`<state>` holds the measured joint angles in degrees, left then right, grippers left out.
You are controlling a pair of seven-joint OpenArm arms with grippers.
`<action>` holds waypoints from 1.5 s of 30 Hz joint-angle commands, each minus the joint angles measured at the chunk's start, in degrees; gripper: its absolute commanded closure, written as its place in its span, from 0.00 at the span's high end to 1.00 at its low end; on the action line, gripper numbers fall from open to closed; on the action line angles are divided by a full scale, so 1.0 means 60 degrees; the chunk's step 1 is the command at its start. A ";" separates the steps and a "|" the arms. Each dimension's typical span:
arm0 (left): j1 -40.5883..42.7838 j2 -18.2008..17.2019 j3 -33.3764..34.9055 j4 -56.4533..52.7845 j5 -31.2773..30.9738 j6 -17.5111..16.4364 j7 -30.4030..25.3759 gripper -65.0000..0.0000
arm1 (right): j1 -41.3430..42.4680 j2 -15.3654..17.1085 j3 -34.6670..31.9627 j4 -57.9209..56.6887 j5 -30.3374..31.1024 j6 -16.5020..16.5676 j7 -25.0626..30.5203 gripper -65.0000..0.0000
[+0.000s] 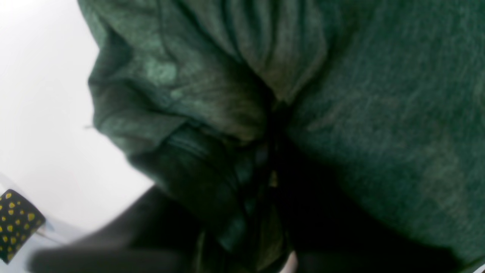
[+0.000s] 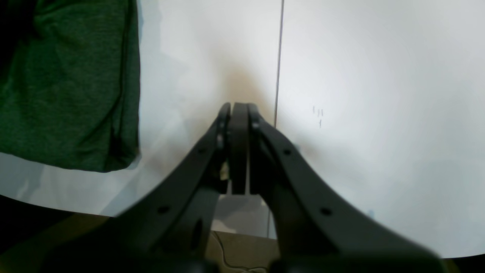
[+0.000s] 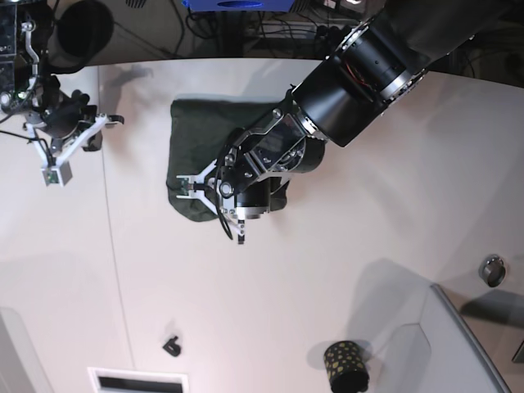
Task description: Layout the t-shirt on the table in an organized manner, then fold the t-shirt properly
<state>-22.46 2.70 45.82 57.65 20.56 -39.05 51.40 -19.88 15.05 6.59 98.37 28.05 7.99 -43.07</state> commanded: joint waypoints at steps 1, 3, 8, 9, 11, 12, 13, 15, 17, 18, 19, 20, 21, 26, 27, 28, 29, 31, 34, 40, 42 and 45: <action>-0.0045 -0.0062 -0.0011 -0.0004 0.0039 -0.0159 0.0379 0.24 | 0.0053 0.0107 0.0037 0.0199 0.0050 0.0039 0.0167 0.01; -0.0045 -0.0062 -0.0011 0.0304 0.0039 -0.0159 0.0379 0.46 | 0.0053 0.0107 0.0037 0.0199 0.0050 0.0039 0.0167 0.01; -0.0045 -0.0325 -0.0011 0.1198 0.0068 -0.0159 0.0394 0.76 | 0.0053 0.0093 0.0037 0.0199 0.0050 0.0039 0.0167 0.01; -0.0059 -0.0369 -0.0011 0.1344 0.0083 -0.0159 0.0394 0.77 | 0.0053 0.0093 0.0037 0.0199 0.0050 0.0039 0.0167 0.01; -0.0147 -0.0487 -0.0011 0.1740 0.0083 -0.0159 0.0394 0.76 | 0.0053 0.0093 0.0037 0.0199 0.0050 0.0039 0.0167 0.01; -0.0235 -0.0516 -0.0011 0.1901 0.0083 -0.0159 0.0452 0.76 | 0.0053 0.0093 0.0037 0.0199 0.0050 0.0039 0.0167 0.01; -0.0323 -0.0545 -0.0011 0.2018 0.0083 -0.0159 0.0643 0.76 | 0.0053 0.0093 0.0037 0.0199 0.0050 0.0039 0.0167 0.01; -0.0587 -0.0560 -0.0011 0.2282 0.0083 -0.0159 0.0892 0.76 | 0.0068 0.0093 0.0023 0.0199 0.0050 0.0039 0.0167 0.01; -0.0777 -0.0604 -0.0011 0.2619 0.0083 -0.0159 0.0936 0.76 | 0.0068 0.0093 0.0023 0.0199 0.0050 0.0039 0.0167 0.01; -0.0836 -0.0604 -0.0011 0.2795 0.0083 -0.0159 0.1038 0.76 | 0.0068 0.0093 0.0023 0.0199 0.0050 0.0039 0.0167 0.01; -0.0938 -0.0604 -0.0011 0.3000 0.0083 -0.0159 0.1199 0.76 | 0.0068 0.0093 0.0023 0.0199 0.0050 0.0039 0.0167 0.01; -0.0982 -0.0604 -0.0069 0.3249 0.0083 -0.0159 0.1390 0.76 | 0.0068 0.0093 0.0023 0.0199 0.0050 0.0039 0.0167 0.01; -0.0982 -0.0604 -0.0216 0.3469 0.0083 -0.0159 0.1493 0.76 | 0.0068 0.0093 0.0023 0.0199 0.0050 0.0039 0.0167 0.01; -0.0557 -0.0604 -0.0685 0.4216 0.0098 -0.0159 0.1536 0.76 | 0.0097 0.0093 0.0023 0.0199 0.0050 0.0039 0.0167 0.01; -0.0469 -0.0604 -0.0626 0.4216 0.0098 -0.0159 0.1507 0.76 | 0.0097 0.0093 0.0023 0.0199 0.0050 0.0039 0.0167 0.01; -0.0455 -0.0604 -0.0597 0.4216 0.0098 -0.0159 0.1522 0.76 | 0.0112 0.0093 0.0023 0.0199 0.0050 0.0039 0.0167 0.01; -0.0338 -0.0604 -0.0655 0.4260 0.0098 -0.0159 0.1522 0.76 | 0.0112 0.0093 0.0023 0.0199 0.0050 0.0039 0.0167 0.01; -0.0162 -0.0618 -0.0831 0.4568 0.0098 -0.0159 0.1536 0.76 | 0.0126 0.0093 0.0023 0.0199 0.0050 0.0039 0.0167 0.01; 0.0410 -0.0824 -0.1974 0.5784 0.0010 -0.0159 0.1536 0.76 | 0.0112 0.0093 0.0023 0.0199 0.0050 0.0039 0.0167 0.01; 0.2358 -0.1014 -0.5227 0.8495 0.0083 -0.0159 0.1287 0.16 | -0.0460 0.0181 0.0067 0.0858 0.0006 0.1079 0.1207 0.01; 0.3062 -0.1219 -0.6135 0.8876 0.0083 -0.0159 0.0716 0.00 | -0.0811 0.0268 0.0067 0.1181 -0.0141 0.1826 0.1764 0.01; 0.4366 -0.1541 -0.7718 0.9007 0.0068 -0.0159 -0.0764 0.00 | -0.1383 0.0459 0.0081 0.1518 -0.1445 0.2427 0.2394 0.01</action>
<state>3.95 -6.46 -0.73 110.69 21.15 -40.36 46.74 -28.01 17.08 6.55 106.48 18.52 22.57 -29.93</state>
